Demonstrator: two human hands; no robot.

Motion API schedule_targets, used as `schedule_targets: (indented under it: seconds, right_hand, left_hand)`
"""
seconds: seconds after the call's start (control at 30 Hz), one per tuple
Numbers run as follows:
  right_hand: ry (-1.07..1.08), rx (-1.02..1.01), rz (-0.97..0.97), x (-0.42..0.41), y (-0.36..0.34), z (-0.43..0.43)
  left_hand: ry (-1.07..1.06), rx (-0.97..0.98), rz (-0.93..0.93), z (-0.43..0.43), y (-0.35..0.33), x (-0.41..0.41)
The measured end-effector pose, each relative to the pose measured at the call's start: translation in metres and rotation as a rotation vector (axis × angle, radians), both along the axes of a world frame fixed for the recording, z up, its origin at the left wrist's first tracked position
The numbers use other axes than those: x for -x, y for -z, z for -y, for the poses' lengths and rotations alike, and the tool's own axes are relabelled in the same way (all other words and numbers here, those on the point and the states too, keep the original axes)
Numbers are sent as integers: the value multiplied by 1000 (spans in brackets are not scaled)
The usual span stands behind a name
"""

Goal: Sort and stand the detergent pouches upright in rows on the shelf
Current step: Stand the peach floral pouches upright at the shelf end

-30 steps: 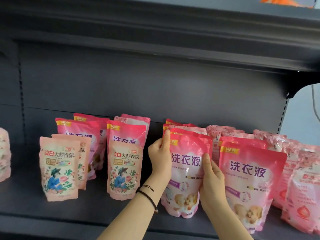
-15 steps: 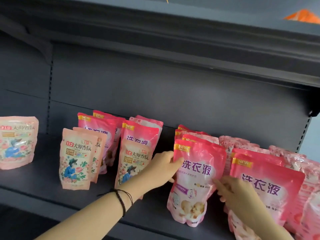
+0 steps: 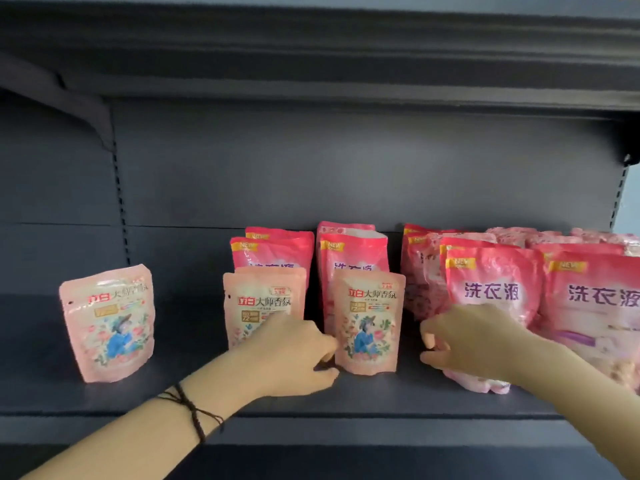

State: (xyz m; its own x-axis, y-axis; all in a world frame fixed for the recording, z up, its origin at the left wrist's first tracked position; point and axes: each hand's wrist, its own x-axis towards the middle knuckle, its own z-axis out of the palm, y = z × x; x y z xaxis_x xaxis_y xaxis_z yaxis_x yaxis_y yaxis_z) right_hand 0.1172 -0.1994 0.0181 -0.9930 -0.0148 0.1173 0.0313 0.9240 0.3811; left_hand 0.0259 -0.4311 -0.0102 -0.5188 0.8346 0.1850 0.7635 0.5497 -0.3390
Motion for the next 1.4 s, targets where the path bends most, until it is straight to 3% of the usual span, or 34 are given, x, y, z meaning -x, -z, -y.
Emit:
schedule_targets:
  seconds: [0.17,0.3,0.43,0.53,0.6,0.73,1.13,1.4]
  right_hand:
    - [-97,74,-72,21,11,79]
    - [-116,379,-110,53,35,109]
    - [-138,834,-258,88,65,119]
    - [-159,1180,-340,104,75,127]
    - [-152,1364,-312,112,81,131]
    - [-159,1519,-314,119,92,138]
    - [-209,1666,-377,138,98,214]
    - [-96,1580,-541,153,102,261]
  left_hand:
    - [-101,63,-34,92,-1,21]
    - [-272,-130,-16,128,11,42]
    - [-388,-583,225,129,35,64]
    - [-278,-1041,592,116,52,78]
    - [-207,-1250,742,105,60,82]
    - [-101,-1530,956,97,67,77]
    - [-106,-1691,843,156,74,86]
    - [-126,-1437,646,197,56,99]
